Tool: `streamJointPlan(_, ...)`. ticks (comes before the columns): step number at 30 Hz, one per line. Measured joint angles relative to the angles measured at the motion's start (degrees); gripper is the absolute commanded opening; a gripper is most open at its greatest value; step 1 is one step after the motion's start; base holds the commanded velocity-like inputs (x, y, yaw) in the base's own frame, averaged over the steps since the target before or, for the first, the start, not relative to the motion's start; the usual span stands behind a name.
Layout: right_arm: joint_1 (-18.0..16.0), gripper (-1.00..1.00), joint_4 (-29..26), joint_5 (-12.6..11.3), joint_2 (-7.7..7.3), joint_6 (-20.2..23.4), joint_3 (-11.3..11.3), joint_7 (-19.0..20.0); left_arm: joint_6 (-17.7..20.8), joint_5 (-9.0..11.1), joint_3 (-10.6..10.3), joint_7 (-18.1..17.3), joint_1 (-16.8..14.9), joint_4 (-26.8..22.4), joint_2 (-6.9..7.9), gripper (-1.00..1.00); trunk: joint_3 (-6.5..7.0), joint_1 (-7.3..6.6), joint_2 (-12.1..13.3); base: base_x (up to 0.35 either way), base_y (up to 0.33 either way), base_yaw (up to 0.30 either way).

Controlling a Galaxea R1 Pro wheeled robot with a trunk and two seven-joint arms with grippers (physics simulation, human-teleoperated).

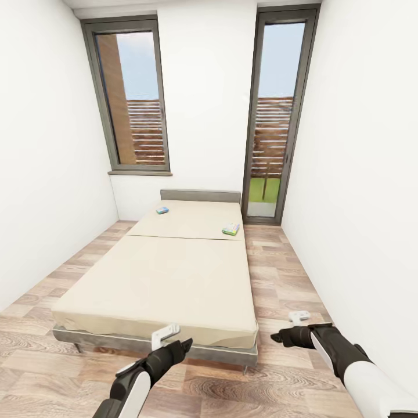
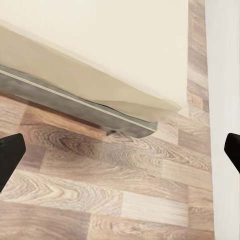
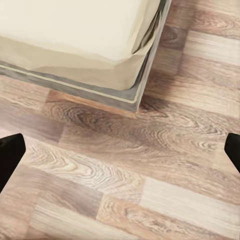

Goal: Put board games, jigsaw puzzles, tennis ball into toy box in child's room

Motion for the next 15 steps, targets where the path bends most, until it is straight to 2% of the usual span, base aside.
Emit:
streamJointPlan(8,0.1,1.00,-0.2,1.2,0.22,-0.3,-0.1,2.4,-0.2,0.4,-0.4,0.2,0.2,-0.1,0.18,1.00,0.00,0.00,0.0,0.000,0.000,-0.005)
streamJointPlan(15,0.1,1.00,-0.3,1.5,0.34,-0.1,-0.2,3.2,-0.7,0.2,-0.7,0.3,0.8,-0.3,0.27,1.00,0.08,-0.01,0.0,0.052,-0.067,-0.108)
